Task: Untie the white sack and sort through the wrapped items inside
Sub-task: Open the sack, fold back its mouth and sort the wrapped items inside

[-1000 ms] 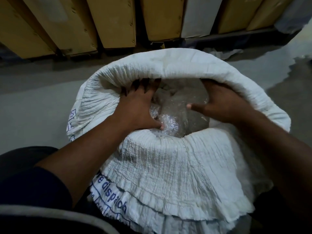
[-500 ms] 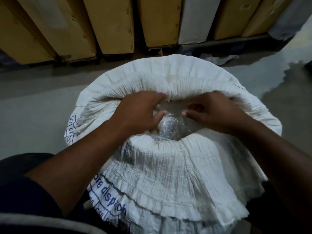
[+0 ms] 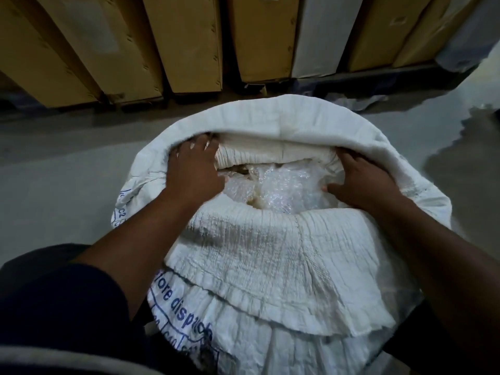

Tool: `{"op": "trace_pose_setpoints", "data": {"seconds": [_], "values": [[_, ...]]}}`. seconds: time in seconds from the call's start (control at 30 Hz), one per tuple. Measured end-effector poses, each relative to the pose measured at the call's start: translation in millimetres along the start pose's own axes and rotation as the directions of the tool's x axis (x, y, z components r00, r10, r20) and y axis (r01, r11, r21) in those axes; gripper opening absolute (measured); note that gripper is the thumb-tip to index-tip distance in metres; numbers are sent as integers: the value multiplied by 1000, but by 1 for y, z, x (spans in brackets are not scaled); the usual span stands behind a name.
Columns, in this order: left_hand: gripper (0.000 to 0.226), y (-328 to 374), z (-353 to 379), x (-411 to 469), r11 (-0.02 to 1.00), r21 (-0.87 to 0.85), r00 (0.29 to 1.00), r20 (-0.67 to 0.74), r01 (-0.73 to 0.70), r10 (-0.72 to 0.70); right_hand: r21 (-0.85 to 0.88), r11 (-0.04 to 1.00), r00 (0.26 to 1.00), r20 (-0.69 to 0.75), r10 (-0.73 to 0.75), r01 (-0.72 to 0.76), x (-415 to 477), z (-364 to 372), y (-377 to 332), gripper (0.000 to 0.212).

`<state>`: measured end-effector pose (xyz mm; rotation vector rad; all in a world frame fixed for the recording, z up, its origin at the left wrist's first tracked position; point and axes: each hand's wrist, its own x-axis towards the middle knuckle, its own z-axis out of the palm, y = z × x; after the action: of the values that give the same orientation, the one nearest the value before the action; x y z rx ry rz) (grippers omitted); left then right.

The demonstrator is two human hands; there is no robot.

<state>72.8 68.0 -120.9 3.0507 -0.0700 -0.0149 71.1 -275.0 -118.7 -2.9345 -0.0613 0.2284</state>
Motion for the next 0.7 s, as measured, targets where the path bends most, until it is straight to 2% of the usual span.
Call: {"op": "trace_pose_setpoints", "data": {"seconds": [0.07, 0.13, 0.2, 0.27, 0.3, 0.33, 0.37, 0.4, 0.43, 0.47, 0.5, 0.53, 0.57, 0.63, 0.67, 0.7], "values": [[78, 1, 1, -4, 992, -112, 999, 16, 52, -51, -42, 999, 1000, 13, 21, -20, -1, 4, -2, 83], [71, 0, -4, -6, 968, -200, 987, 68, 154, -143, -54, 998, 999, -36, 13, -15, -2, -1, -3, 63], [64, -2, -11, -4, 950, -229, 975, 110, 212, -191, 50, 999, 997, -75, 17, -13, 2, -7, 3, 45], [49, -6, -17, 4, 926, -307, 972, 151, 222, -183, 269, 961, 998, -4, 68, -65, 7, -13, 15, 29], [42, -9, -22, 9, 885, -392, 963, 196, 251, -187, 426, 896, 991, 88, 97, -125, 9, -17, 21, 29], [36, -14, -32, 13, 800, -515, 943, 273, 309, -190, 595, 773, 971, 210, 112, -218, 9, -23, 25, 29], [34, -20, -44, 16, 643, -658, 912, 372, 392, -175, 730, 594, 933, 345, 105, -337, 7, -30, 27, 24], [35, -26, -58, 17, 431, -768, 875, 465, 474, -132, 802, 393, 885, 458, 79, -450, 5, -38, 27, 21], [35, -29, -73, 15, 243, -809, 842, 535, 535, -74, 822, 234, 851, 522, 53, -519, 2, -45, 27, 22], [33, -29, -87, 14, 135, -803, 813, 581, 580, -39, 828, 141, 839, 542, 41, -542, 0, -51, 27, 25], [30, -29, -97, 11, 104, -791, 797, 604, 603, -26, 837, 93, 842, 537, 57, -540, -1, -55, 25, 28], [30, -29, -100, 9, 129, -781, 791, 609, 611, -60, 840, 59, 841, 535, 81, -540, -1, -57, 21, 30], [32, -29, -99, 8, 200, -766, 791, 598, 611, -126, 838, 14, 835, 542, 95, -546, -1, -57, 19, 27], [26, -25, -83, 12, 455, -667, 806, 526, 590, -272, 831, -32, 824, 554, 115, -555, -1, -58, 9, 21], [17, -20, -77, 13, 603, -578, 831, 452, 550, -325, 841, -22, 828, 537, 159, -541, 1, -55, 5, 20], [10, -17, -68, 14, 728, -492, 874, 351, 478, -336, 871, 49, 851, 465, 245, -489, 4, -52, 3, 21]]}}
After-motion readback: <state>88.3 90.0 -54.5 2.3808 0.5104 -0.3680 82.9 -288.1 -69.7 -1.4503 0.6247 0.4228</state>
